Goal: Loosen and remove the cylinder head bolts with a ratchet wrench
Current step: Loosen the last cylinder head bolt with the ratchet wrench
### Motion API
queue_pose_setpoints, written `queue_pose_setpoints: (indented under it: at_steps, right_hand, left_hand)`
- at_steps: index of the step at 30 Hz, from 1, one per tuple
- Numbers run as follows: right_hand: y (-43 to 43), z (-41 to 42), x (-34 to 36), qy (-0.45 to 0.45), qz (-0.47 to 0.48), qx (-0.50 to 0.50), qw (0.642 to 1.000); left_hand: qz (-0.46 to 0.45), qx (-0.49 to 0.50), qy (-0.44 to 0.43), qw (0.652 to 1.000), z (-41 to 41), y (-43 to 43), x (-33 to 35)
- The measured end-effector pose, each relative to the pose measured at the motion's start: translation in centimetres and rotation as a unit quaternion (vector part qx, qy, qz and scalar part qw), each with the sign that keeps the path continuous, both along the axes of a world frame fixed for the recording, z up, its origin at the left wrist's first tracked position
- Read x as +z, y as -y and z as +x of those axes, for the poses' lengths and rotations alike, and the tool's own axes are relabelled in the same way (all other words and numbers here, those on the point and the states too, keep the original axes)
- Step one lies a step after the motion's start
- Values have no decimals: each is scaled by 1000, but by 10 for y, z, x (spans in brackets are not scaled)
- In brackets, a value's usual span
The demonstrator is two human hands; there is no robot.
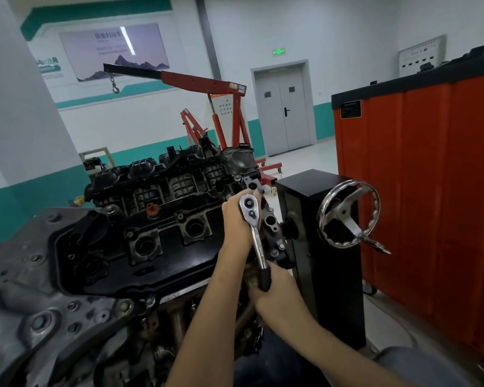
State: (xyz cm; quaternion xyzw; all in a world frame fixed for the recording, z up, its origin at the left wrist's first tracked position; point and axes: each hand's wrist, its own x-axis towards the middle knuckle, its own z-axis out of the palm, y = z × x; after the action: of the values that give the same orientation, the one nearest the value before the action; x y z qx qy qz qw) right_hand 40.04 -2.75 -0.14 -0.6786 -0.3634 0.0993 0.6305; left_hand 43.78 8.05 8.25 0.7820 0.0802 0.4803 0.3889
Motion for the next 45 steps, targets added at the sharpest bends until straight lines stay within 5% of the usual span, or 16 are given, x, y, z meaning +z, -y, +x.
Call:
queue_pose_setpoints:
  at_steps: [4,8,12,14,18,21,23,26,29,32,35,38,42,45]
  right_hand:
    - [29,46,18,164,-123,-31,978]
    - [51,107,71,331,-276,-7,902]
    - [52,130,104,424,-314,-40,848]
    - [52,120,89,385,-292,-49,874]
    - [41,58,26,168,-165,25,972]
    - [15,9,0,-5,-26,69,997]
    - [3,-1,-2,-22,-4,60,998]
    - [16,23,6,70,-63,18,995]
    - [45,68,35,189,-191,42,962]
    - [62,115,86,387,-316,5,866]
    - [64,132,123,515,-340,-44,786]
    - [58,115,101,459,-305,-47,833]
    - [45,58,24,170,-130,29,976]
    - [16,16,-7,32,-21,27,999]
  left_hand:
    - [59,-20,-60,996,-13,-11,2]
    - [88,-24,-72,993,-18,-18,2]
    - [45,-62,-48,996,-13,-15,0]
    - [-7,-58,-14,998,-8,-16,-2]
    - [-11,-73,23,997,1,-13,-10]
    - [8,-63,37,997,4,-4,-11]
    - [8,-52,41,998,3,-7,-9]
    - [42,-62,-24,997,-4,-19,-5]
    - [81,-81,-66,991,-11,-27,-1]
    - [104,-83,-83,988,-12,-27,1]
    - [97,-62,-53,992,-10,-20,-1]
    - [-7,-28,6,1000,-6,-19,-4]
    - [-10,-30,43,999,4,-11,-8]
    - [-5,-53,56,997,7,-2,-10]
